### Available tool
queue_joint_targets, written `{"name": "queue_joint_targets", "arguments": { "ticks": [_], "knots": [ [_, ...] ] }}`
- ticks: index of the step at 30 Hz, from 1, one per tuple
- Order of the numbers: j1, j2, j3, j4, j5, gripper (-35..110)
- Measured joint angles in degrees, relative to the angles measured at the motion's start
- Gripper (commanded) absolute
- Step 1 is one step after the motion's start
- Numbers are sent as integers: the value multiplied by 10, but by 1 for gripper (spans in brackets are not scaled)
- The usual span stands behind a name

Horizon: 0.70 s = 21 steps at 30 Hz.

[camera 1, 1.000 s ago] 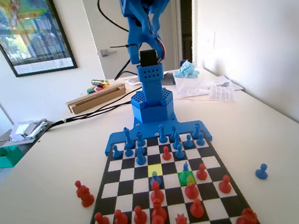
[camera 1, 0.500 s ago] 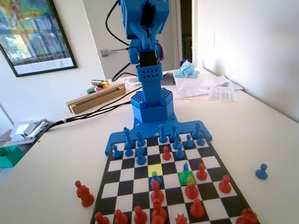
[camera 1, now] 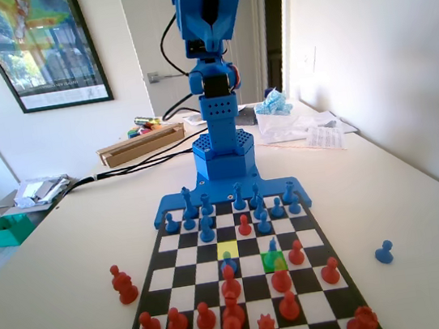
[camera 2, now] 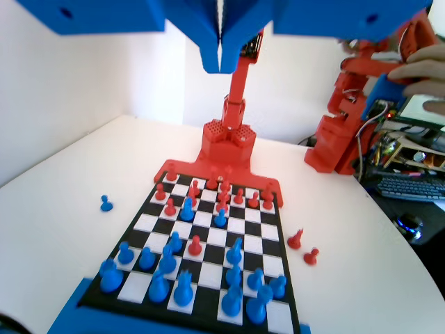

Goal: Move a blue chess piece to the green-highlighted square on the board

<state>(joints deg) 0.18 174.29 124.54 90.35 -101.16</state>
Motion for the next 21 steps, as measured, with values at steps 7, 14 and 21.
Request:
{"name": "queue_joint_targets", "arguments": {
  "ticks": [7, 14, 21],
  "knots": [
    [9, 6, 0, -1, 0, 4],
    [9, 6, 0, -1, 0, 4],
    [9, 6, 0, -1, 0, 4]
  ]
}}
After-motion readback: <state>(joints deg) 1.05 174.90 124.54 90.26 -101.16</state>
